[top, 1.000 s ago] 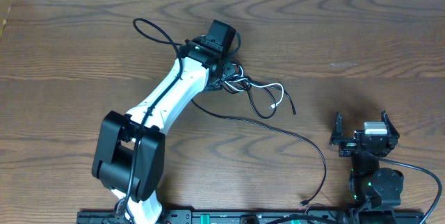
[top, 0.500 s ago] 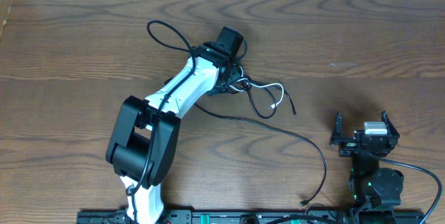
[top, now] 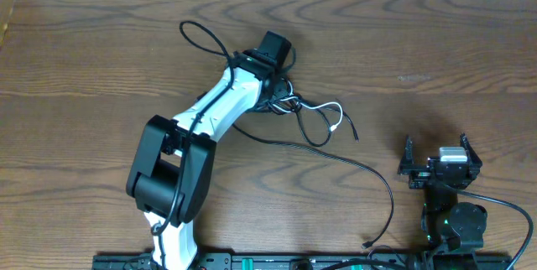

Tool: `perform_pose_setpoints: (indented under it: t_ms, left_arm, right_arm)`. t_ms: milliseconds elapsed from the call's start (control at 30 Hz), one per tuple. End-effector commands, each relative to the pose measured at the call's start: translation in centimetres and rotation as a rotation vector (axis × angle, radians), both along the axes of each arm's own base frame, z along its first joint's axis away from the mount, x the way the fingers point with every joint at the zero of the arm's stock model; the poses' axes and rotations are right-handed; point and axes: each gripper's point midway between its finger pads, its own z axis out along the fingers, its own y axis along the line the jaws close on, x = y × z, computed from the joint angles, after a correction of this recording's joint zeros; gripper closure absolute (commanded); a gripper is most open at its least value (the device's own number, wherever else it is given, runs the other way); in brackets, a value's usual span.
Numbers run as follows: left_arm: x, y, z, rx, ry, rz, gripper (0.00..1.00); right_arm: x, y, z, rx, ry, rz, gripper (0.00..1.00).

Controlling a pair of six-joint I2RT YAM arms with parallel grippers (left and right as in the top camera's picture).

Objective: Untangle cables

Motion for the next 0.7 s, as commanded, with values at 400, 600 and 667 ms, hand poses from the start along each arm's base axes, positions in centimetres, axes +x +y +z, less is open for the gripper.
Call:
perform_pose_setpoints:
  t_ms: [400, 600, 667]
  left_arm:
    - [2.3, 8.5, 1.9, -0.067, -0.015, -0.294, 0.93]
    - [2.4, 8.1, 2.5, -0.196, -0.056, -0.433, 0.93]
    - [2.1, 7.3, 2.8, -0.229, -0.077, -0.525, 0.93]
  right_arm:
    - [0.0, -0.1, 0.0, -0.007, -0.001, -0.004, 0.01]
    - [0.0, -0.1, 0.0, -0.007, -0.001, -0.004, 0.01]
    - [0.0, -0.1, 0.0, -0.007, -0.001, -0.004, 0.01]
